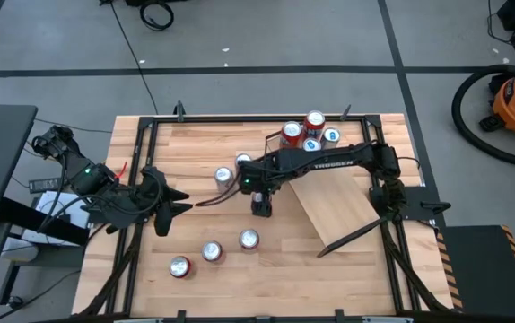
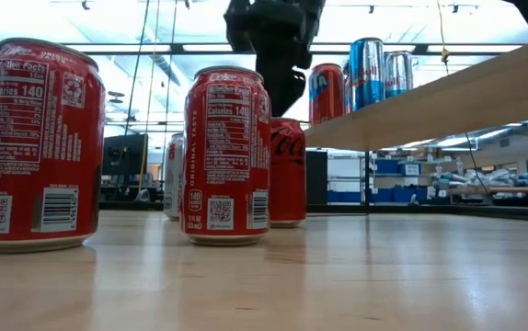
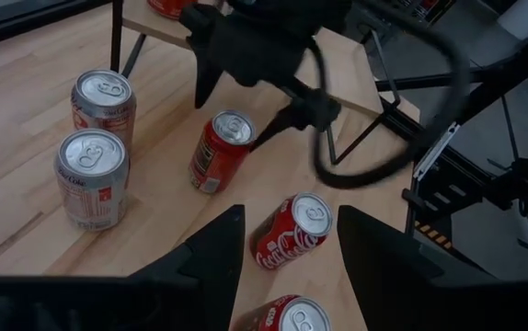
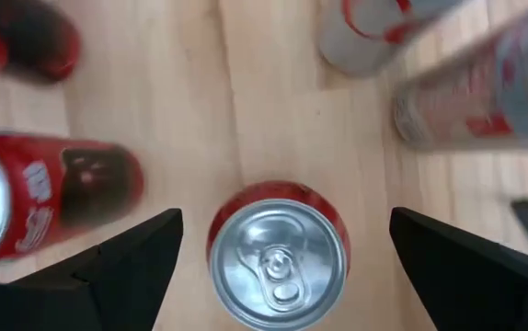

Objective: Place canned beverage on shelf
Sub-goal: Put the top dark red soda can on the shelf

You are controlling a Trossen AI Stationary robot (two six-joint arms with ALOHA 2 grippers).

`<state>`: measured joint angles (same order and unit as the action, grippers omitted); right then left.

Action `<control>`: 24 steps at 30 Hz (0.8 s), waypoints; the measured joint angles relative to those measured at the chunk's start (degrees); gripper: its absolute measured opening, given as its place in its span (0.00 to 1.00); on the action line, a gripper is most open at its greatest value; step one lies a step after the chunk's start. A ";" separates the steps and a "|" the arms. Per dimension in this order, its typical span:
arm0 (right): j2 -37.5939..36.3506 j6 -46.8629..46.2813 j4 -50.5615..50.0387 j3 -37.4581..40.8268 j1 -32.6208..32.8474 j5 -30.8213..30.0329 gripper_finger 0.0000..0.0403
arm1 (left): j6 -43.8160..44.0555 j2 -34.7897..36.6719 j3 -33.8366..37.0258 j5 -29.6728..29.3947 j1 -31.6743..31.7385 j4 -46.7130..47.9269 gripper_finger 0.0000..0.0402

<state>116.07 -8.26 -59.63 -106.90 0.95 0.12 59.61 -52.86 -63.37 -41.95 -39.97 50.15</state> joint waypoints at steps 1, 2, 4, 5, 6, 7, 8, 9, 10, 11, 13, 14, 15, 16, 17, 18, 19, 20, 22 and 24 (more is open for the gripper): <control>0.00 1.74 0.01 -0.31 0.17 0.00 0.99 | 0.00 0.00 0.00 0.00 0.00 0.00 0.46; 0.00 3.39 0.25 -0.48 0.38 0.05 0.99 | 0.02 0.00 0.02 0.00 0.00 0.00 0.46; -0.02 7.04 0.40 -0.56 0.72 0.19 0.98 | 0.17 0.00 0.02 0.00 0.00 -0.01 0.46; 0.00 9.16 0.13 -0.55 0.87 0.49 0.98 | 0.18 0.00 0.00 0.00 0.00 0.00 0.46; 0.00 11.50 -0.08 -0.54 1.06 1.10 0.98 | 0.20 0.00 0.02 0.00 0.00 0.00 0.46; 0.00 13.94 -0.12 -0.54 1.26 1.46 0.98 | 0.20 0.00 0.02 0.00 0.00 0.00 0.46; 0.00 16.28 -0.16 -0.54 1.49 1.72 0.97 | 0.20 0.00 0.02 0.00 0.00 0.00 0.46; 0.00 18.69 -0.26 -0.54 1.66 1.87 0.97 | 0.20 -0.01 0.02 0.00 0.00 0.00 0.46; 0.00 20.81 -0.29 -0.52 1.75 1.90 0.97 | 0.20 0.00 0.00 0.00 0.00 0.00 0.46; 0.00 22.60 -0.33 -0.52 1.77 1.90 0.96 | 0.20 0.00 0.02 0.00 0.00 0.00 0.46; -0.01 24.97 0.23 -0.12 1.76 2.17 0.95 | 0.20 -0.02 0.00 0.00 0.00 0.00 0.46; -0.02 25.82 0.70 0.43 1.69 2.41 0.95 | 0.20 0.00 0.00 0.00 0.00 0.00 0.46; -0.02 26.30 0.91 1.07 1.50 2.51 0.94 | 0.20 0.00 0.00 0.00 0.00 0.00 0.46; 0.02 26.46 0.94 1.70 1.26 2.51 0.94 | 0.21 -0.01 0.00 0.00 0.00 0.02 0.46; 0.02 26.47 1.18 2.33 1.11 2.66 0.93 | 0.21 0.00 0.01 0.00 0.00 0.02 0.46; 0.02 26.47 1.49 3.08 0.95 3.17 0.93 | 0.22 0.00 0.02 0.00 0.00 0.00 0.46; 0.02 26.69 1.62 3.94 0.78 3.79 0.93 | 0.22 0.00 0.00 0.00 0.00 0.02 0.46; 0.02 26.93 1.74 4.74 0.70 3.86 0.93 | 0.22 -0.01 0.01 0.00 0.00 0.02 0.46; 0.02 27.64 1.46 6.05 0.65 3.68 0.92 | 0.22 0.00 0.02 0.00 0.00 0.02 0.46; 0.02 28.27 2.61 7.11 0.86 2.70 0.92 | 0.22 0.00 0.01 0.00 0.00 0.02 0.46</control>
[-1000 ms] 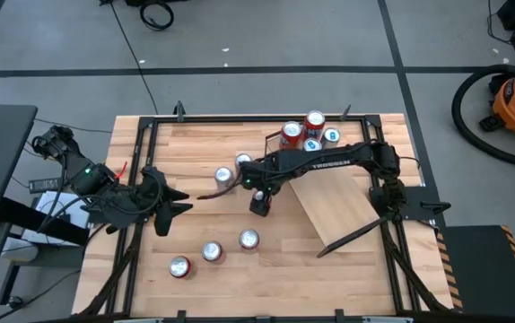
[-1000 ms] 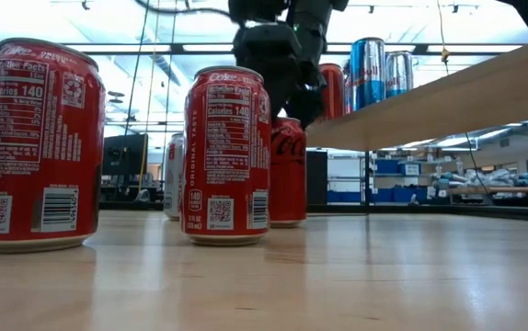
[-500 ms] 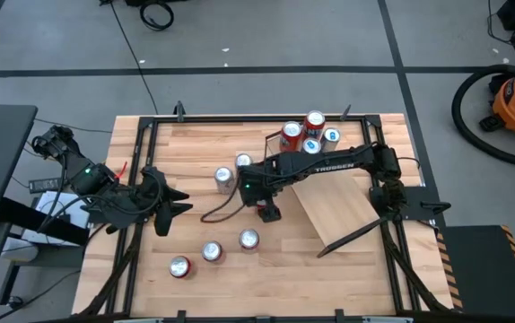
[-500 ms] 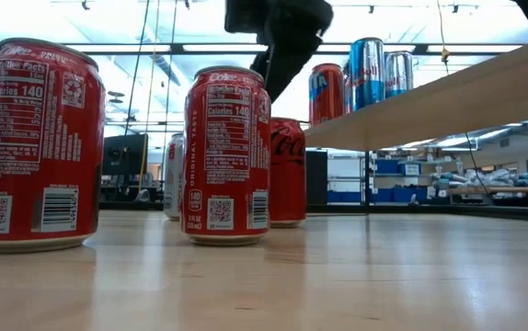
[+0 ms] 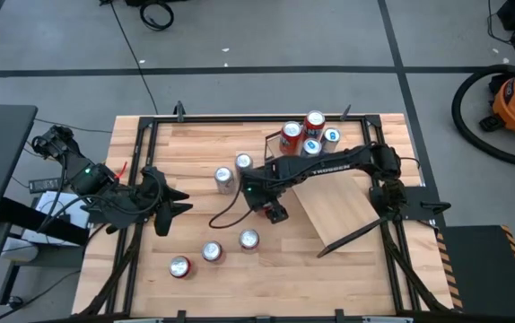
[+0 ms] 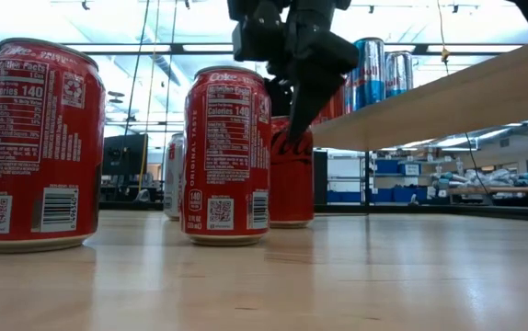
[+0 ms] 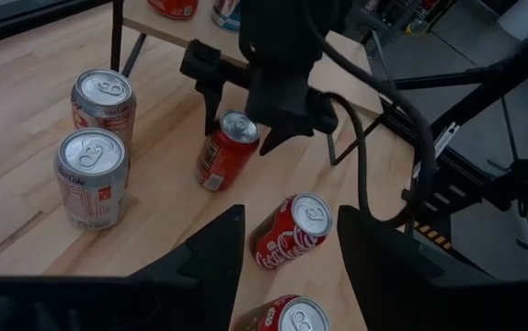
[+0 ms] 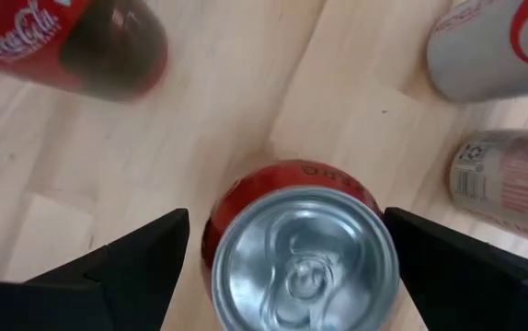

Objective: Place canned beverage on shelf
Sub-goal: Put the top dark red soda can on the shelf

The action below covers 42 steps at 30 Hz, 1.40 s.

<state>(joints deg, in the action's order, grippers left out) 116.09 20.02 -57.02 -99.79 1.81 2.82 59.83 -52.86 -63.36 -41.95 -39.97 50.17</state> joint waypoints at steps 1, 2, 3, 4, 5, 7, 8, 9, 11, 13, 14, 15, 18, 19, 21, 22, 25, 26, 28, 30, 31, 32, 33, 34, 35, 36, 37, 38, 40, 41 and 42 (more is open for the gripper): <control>0.00 0.14 0.43 0.44 0.04 -0.21 0.92 | 0.00 -0.02 0.00 0.00 0.00 0.01 0.46; 0.00 0.07 0.71 0.78 0.04 -0.20 0.92 | 0.00 0.00 0.00 0.00 0.00 0.00 0.46; 0.00 -0.47 1.05 1.09 0.04 -0.20 0.92 | 0.00 -0.01 -0.01 0.00 0.00 0.00 0.46; 0.00 -1.25 1.36 1.30 0.04 -0.23 0.91 | 0.00 -0.01 0.01 0.00 0.00 0.00 0.46; 0.00 -2.48 1.77 1.46 0.00 -0.22 0.90 | 0.00 -0.01 0.00 0.00 0.00 0.01 0.46; 0.00 -6.01 2.25 1.58 -0.03 -0.25 0.86 | 0.02 0.00 -0.01 0.00 0.00 0.00 0.46; 0.00 -8.07 2.33 1.59 -0.03 -0.35 0.84 | 0.02 0.00 -0.01 0.00 0.00 0.00 0.46; 0.00 -10.35 2.54 1.59 -0.10 -0.45 0.82 | 0.02 0.00 0.00 0.00 0.00 0.00 0.46; 0.00 -15.71 2.95 1.59 -0.26 -0.97 0.78 | -0.01 -0.01 0.01 0.00 0.00 0.00 0.46; 0.00 -21.81 3.37 1.59 -0.29 -2.58 0.77 | -0.04 0.00 0.00 0.00 0.00 0.00 0.46; 0.00 -25.25 3.51 1.59 -0.29 -3.38 0.77 | -0.04 0.00 -0.01 -0.02 0.00 0.00 0.46; 0.00 -28.64 3.63 1.59 -0.29 -4.19 0.78 | -0.04 -0.02 0.01 -0.02 0.00 0.00 0.46; 0.00 -38.52 4.44 1.62 -0.44 -4.76 0.83 | -0.04 0.00 0.01 -0.02 0.00 0.00 0.46; 0.00 -41.75 4.87 1.64 -0.52 -4.77 0.85 | -0.04 0.00 -0.01 -0.02 0.00 0.00 0.46; 0.00 -46.41 5.66 1.64 -0.57 -4.64 0.88 | -0.02 -0.02 0.01 -0.02 0.00 -0.02 0.46; 0.00 -47.00 6.14 1.64 -0.55 -4.50 0.90 | -0.03 -0.02 -0.01 -0.01 0.00 0.00 0.46; 0.00 -45.21 7.55 1.64 -0.49 -4.45 0.94 | -0.02 -0.01 0.00 -0.02 0.00 0.00 0.46; 0.00 -44.47 7.89 1.64 -0.49 -4.36 0.95 | -0.02 -0.01 -0.01 -0.02 0.00 0.00 0.46; 0.00 -44.00 7.79 1.59 -0.50 -4.31 0.98 | -0.02 0.00 -0.01 -0.02 0.00 0.00 0.46; 0.00 -43.65 7.34 1.59 -0.52 -4.26 0.98 | -0.02 0.00 0.00 -0.02 0.00 -0.01 0.46; 0.00 -42.76 7.19 1.58 -0.60 -3.93 0.98 | -0.02 -0.02 0.01 -0.02 0.00 0.00 0.46; 0.00 -41.49 7.02 1.56 -0.76 -3.39 0.98 | -0.02 0.00 0.00 -0.02 0.00 0.00 0.46; 0.00 -40.11 6.58 1.41 -0.84 -2.75 0.98 | -0.04 0.00 -0.01 -0.02 0.00 0.00 0.46; 0.00 -38.67 5.91 1.08 -0.84 -2.09 0.99 | -0.08 0.00 -0.01 -0.02 0.00 -0.01 0.46; 0.00 -36.93 5.73 0.70 -0.88 -1.47 0.99 | -0.09 -0.01 0.01 -0.02 0.00 0.00 0.46; 0.00 -34.71 6.08 0.43 -0.88 -1.00 0.99 | -0.10 0.00 0.01 -0.02 0.00 0.00 0.46; 0.00 -32.02 6.27 0.27 -0.88 -0.67 0.99 | -0.11 0.00 0.00 -0.02 0.00 0.00 0.46; 0.00 -28.91 5.95 0.01 -0.88 -0.61 0.99 | -0.12 -0.01 0.00 -0.02 0.00 0.00 0.46; 0.02 -22.50 5.49 -0.64 -0.83 -0.59 0.99 | -0.18 -0.01 0.00 -0.02 0.00 0.00 0.46; 0.02 -20.30 5.68 -0.84 -0.74 -0.58 0.98 | -0.22 -0.02 0.01 -0.02 0.00 0.00 0.46; 0.00 -18.38 5.74 -0.85 -0.70 -0.60 0.98 | -0.22 0.00 -0.01 -0.02 0.00 0.00 0.46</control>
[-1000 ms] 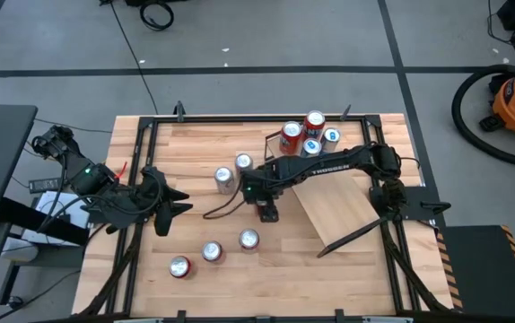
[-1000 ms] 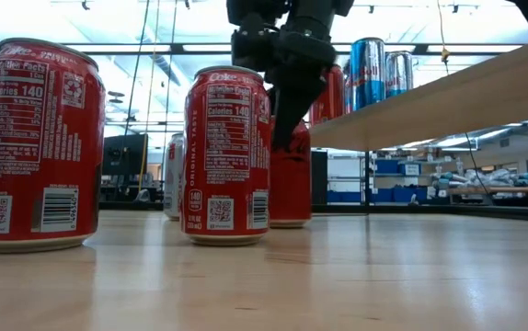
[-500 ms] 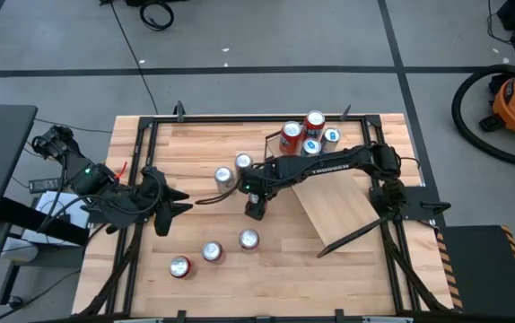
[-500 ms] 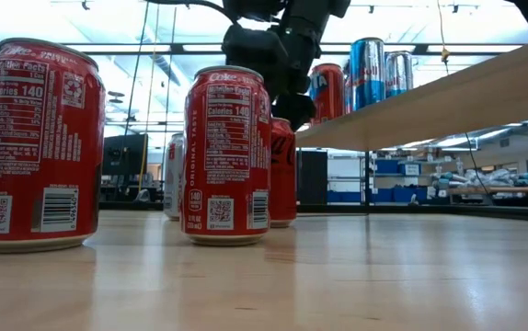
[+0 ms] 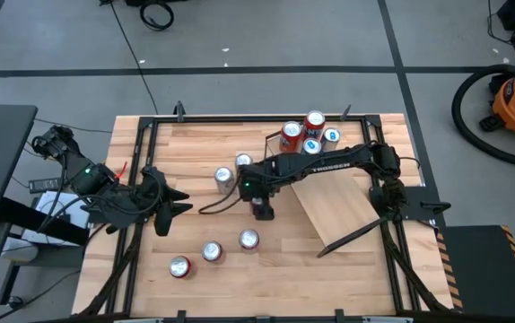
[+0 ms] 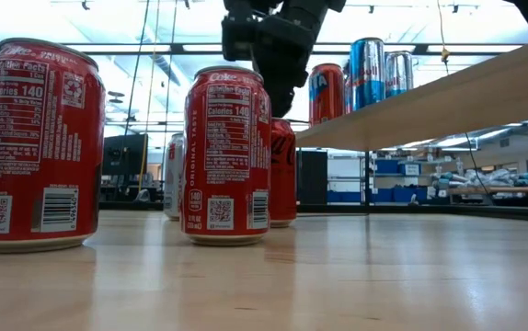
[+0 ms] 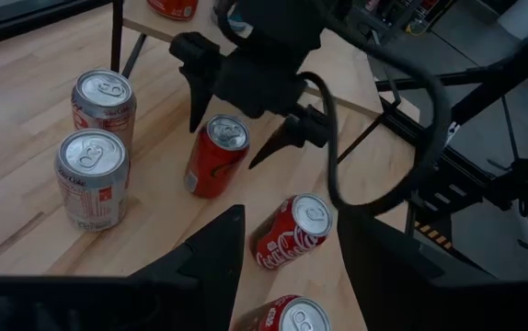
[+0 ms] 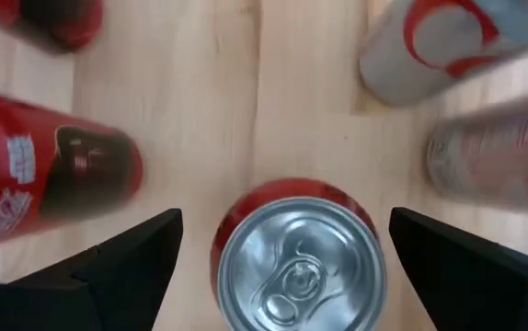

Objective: Place canned beverage on shelf
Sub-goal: Put the top dark red soda can on the shelf

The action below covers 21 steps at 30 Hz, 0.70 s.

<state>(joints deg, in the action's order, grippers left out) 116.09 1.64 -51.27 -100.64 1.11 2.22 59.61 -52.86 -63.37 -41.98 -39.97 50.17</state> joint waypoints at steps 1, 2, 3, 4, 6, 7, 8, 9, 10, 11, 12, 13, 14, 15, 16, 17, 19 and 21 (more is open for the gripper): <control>0.00 1.83 -0.23 0.00 0.04 -0.02 0.98 | 0.00 -0.01 0.00 0.00 0.00 0.00 0.46; 0.02 3.68 -0.38 0.02 0.04 -0.02 0.98 | 0.01 -0.01 0.01 0.00 0.00 0.00 0.46; 0.02 5.76 -0.36 0.02 0.04 -0.02 0.98 | 0.06 -0.01 0.01 -0.01 0.00 0.00 0.46; 0.01 7.93 -0.34 0.02 0.04 0.02 0.98 | 0.18 -0.02 0.00 0.00 0.00 0.00 0.46; 0.00 12.89 -0.44 0.02 0.04 0.32 0.99 | 0.20 0.00 0.00 0.00 0.00 0.00 0.46; 0.01 15.28 -0.54 0.02 0.04 0.35 0.99 | 0.20 0.00 0.00 0.00 0.00 0.00 0.46; 0.02 17.44 -0.54 0.02 0.04 0.37 0.98 | 0.22 0.00 0.02 0.00 0.00 -0.02 0.46; 0.00 19.32 -0.45 0.02 0.04 0.40 0.98 | 0.22 -0.02 0.02 0.00 0.00 -0.02 0.46; 0.00 21.04 -0.48 0.02 0.04 0.42 0.98 | 0.22 0.00 0.00 0.00 0.00 -0.02 0.46; 0.02 22.69 -0.57 0.02 0.04 0.42 0.98 | 0.22 -0.01 0.00 0.00 0.00 -0.01 0.46; 0.02 24.16 -0.60 0.02 0.04 0.42 0.98 | 0.22 0.00 0.01 0.00 0.00 -0.01 0.46; 0.01 25.48 -0.58 0.02 0.04 0.46 0.97 | 0.23 0.00 0.01 0.00 0.00 -0.02 0.46; 0.02 26.55 -0.65 0.02 0.04 0.66 0.97 | 0.23 0.00 0.01 0.00 0.00 -0.01 0.46; 0.00 27.24 -0.58 0.22 0.04 0.83 0.97 | 0.24 -0.01 0.00 0.00 0.00 -0.01 0.46; 0.00 27.93 -0.64 0.52 0.04 0.83 0.97 | 0.24 -0.02 0.01 0.00 0.00 -0.01 0.46; 0.00 28.66 -0.81 0.75 -0.03 0.85 0.97 | 0.24 0.00 0.00 0.00 0.00 -0.02 0.46; 0.00 29.02 -0.77 1.29 -0.15 1.76 0.96 | 0.26 -0.02 0.02 0.00 0.00 -0.02 0.46; 0.01 29.07 -0.46 1.95 -0.35 3.04 0.93 | 0.26 -0.01 0.01 0.00 0.00 -0.02 0.46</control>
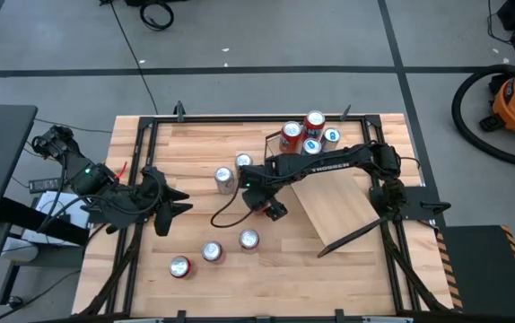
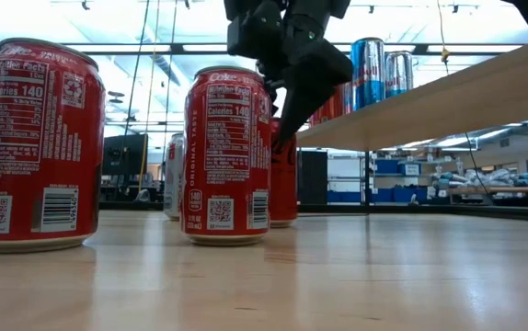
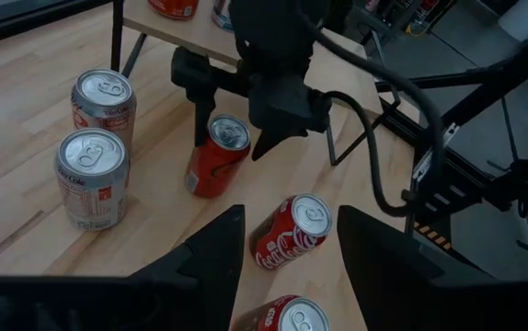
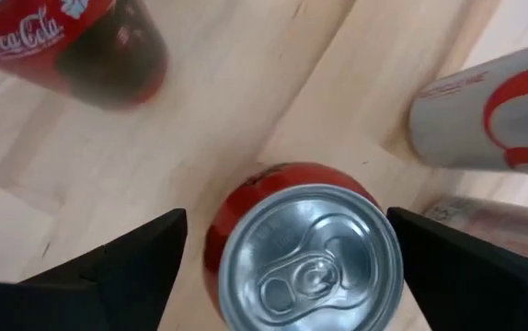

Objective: Place canned beverage on shelf
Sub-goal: Put the top dark red soda can on the shelf

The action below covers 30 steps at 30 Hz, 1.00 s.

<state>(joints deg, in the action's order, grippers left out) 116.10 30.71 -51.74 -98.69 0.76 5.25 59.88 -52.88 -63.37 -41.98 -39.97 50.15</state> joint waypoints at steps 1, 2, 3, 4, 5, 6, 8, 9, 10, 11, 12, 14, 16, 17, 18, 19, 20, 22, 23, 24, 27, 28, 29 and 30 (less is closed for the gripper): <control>-0.01 -0.05 -0.17 0.34 -0.05 0.17 0.92 | 0.00 -0.01 0.01 0.00 0.00 0.02 0.46; -0.01 -0.14 -0.39 0.53 -0.05 0.13 0.90 | 0.00 0.01 0.00 -0.02 0.00 0.00 0.46; -0.01 -0.41 -0.42 0.56 -0.02 0.13 0.87 | 0.00 0.00 0.00 -0.02 0.00 0.00 0.46; -0.01 -0.67 -0.47 0.56 0.02 0.11 0.85 | 0.00 0.00 0.00 0.00 0.00 0.01 0.46; -0.01 -1.24 -0.41 0.56 0.04 -0.11 0.82 | 0.00 0.02 -0.01 -0.02 0.00 0.02 0.46; -0.01 -2.16 -0.34 0.56 0.04 -0.47 0.80 | 0.00 0.02 0.02 -0.02 0.00 0.00 0.46; 0.00 -5.12 -0.26 0.56 0.04 -0.82 0.78 | 0.00 0.00 0.02 -0.02 0.00 0.02 0.46; -0.01 -7.46 -0.16 0.56 0.02 -1.02 0.78 | 0.00 0.01 0.02 -0.02 0.00 0.01 0.46; -0.01 -10.33 -0.11 0.56 0.01 -1.18 0.78 | 0.00 0.01 0.01 -0.02 0.00 0.01 0.46; -0.01 -13.91 -0.07 0.56 -0.07 -1.20 0.78 | 0.00 0.00 0.02 -0.02 0.00 0.02 0.46; -0.01 -17.76 0.04 0.56 -0.14 -1.25 0.79 | 0.00 0.02 0.02 -0.02 0.00 0.02 0.46; -0.01 -26.17 0.08 0.54 -0.16 -1.55 0.82 | 0.00 0.01 0.00 -0.02 0.00 0.02 0.46; -0.01 -33.26 0.00 0.54 -0.13 -1.49 0.86 | 0.00 0.02 0.00 -0.02 0.00 0.02 0.46; -0.01 -36.03 -0.31 0.54 -0.13 -1.14 0.88 | 0.00 0.01 0.02 -0.02 0.00 0.02 0.46; -0.01 -38.35 -0.57 0.56 -0.11 -0.77 0.89 | 0.00 -0.01 0.02 -0.02 0.00 0.02 0.46; -0.01 -40.15 -0.55 0.56 -0.06 -0.37 0.90 | 0.00 0.02 0.00 -0.02 0.00 0.02 0.46; -0.01 -41.41 -0.24 0.56 -0.02 0.33 0.91 | -0.02 0.01 -0.01 -0.02 0.00 0.02 0.46; -0.01 -42.76 -0.17 0.56 -0.02 1.28 0.92 | -0.02 -0.01 0.02 -0.02 0.00 0.02 0.46; -0.01 -43.42 -0.25 0.56 -0.03 1.90 0.92 | -0.06 0.02 0.00 -0.02 0.00 0.03 0.46; -0.01 -43.98 -0.17 0.56 -0.07 2.26 0.93 | -0.20 0.00 0.02 -0.02 0.00 0.02 0.46; -0.01 -41.57 -0.03 0.55 -0.09 2.10 0.95 | -0.37 0.02 -0.01 -0.02 0.00 0.02 0.46; -0.01 -39.62 -0.26 0.37 -0.09 2.08 0.96 | -0.37 0.02 0.02 -0.02 0.00 0.02 0.46; -0.01 -37.10 -0.43 -0.02 -0.09 2.07 0.97 | -0.39 0.02 0.01 -0.02 0.00 0.04 0.46; -0.01 -34.34 -0.35 -0.61 -0.09 2.08 0.98 | -0.39 0.00 -0.01 -0.02 0.00 0.03 0.46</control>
<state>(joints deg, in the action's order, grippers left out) 116.09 -3.63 -52.09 -99.29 0.67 7.33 59.48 -52.88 -63.37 -42.00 -39.97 50.18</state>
